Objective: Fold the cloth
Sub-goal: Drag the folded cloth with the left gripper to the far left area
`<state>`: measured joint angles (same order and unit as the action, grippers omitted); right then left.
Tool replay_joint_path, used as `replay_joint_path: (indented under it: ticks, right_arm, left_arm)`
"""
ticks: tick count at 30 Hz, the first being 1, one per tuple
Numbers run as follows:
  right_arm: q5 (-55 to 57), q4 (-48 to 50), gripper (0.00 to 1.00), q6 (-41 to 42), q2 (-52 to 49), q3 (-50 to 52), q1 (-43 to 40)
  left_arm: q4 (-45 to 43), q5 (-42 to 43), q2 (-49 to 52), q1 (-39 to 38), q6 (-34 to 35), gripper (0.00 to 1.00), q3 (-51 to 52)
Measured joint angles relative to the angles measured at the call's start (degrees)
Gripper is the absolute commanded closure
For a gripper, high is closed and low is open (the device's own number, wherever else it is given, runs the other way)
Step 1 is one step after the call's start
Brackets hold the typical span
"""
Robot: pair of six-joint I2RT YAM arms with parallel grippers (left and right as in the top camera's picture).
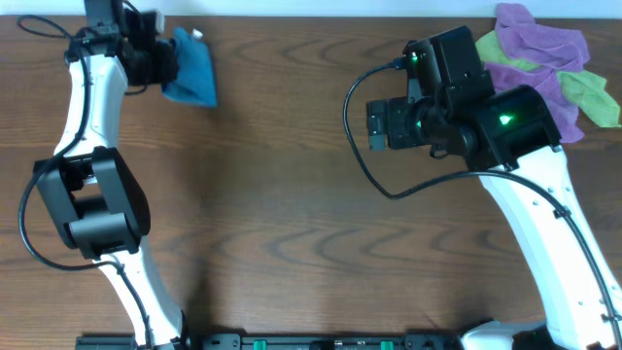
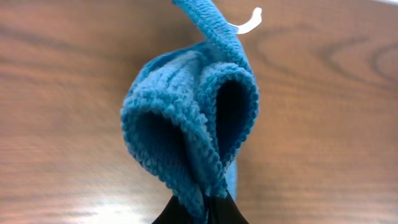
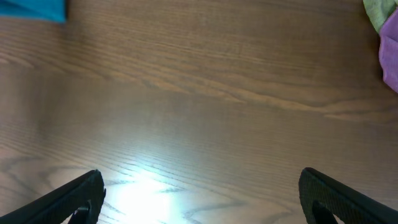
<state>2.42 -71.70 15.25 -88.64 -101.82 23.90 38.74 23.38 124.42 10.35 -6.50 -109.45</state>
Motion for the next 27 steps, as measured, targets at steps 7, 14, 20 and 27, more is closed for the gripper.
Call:
replay_joint_path:
  ticks: [7,14,20,27]
  right_arm:
    - [0.0,0.1,0.01,0.0,0.0,0.0,0.0]
    - [0.0,1.2,0.01,0.0,0.0,0.0,0.0]
    - [0.0,1.6,0.01,0.0,0.0,0.0,0.0]
    - [0.0,1.7,0.01,0.0,0.0,0.0,0.0]
  left_arm:
    - [0.5,-1.2,0.9,0.0,0.0,0.94,-0.4]
    - [0.3,3.9,4.2,-0.7,0.7,0.94,-0.4]
    - [-2.7,11.4,4.2,-4.2,2.7,0.94,-1.8]
    - [-1.0,9.0,4.2,-6.6,3.2,0.94,-2.2]
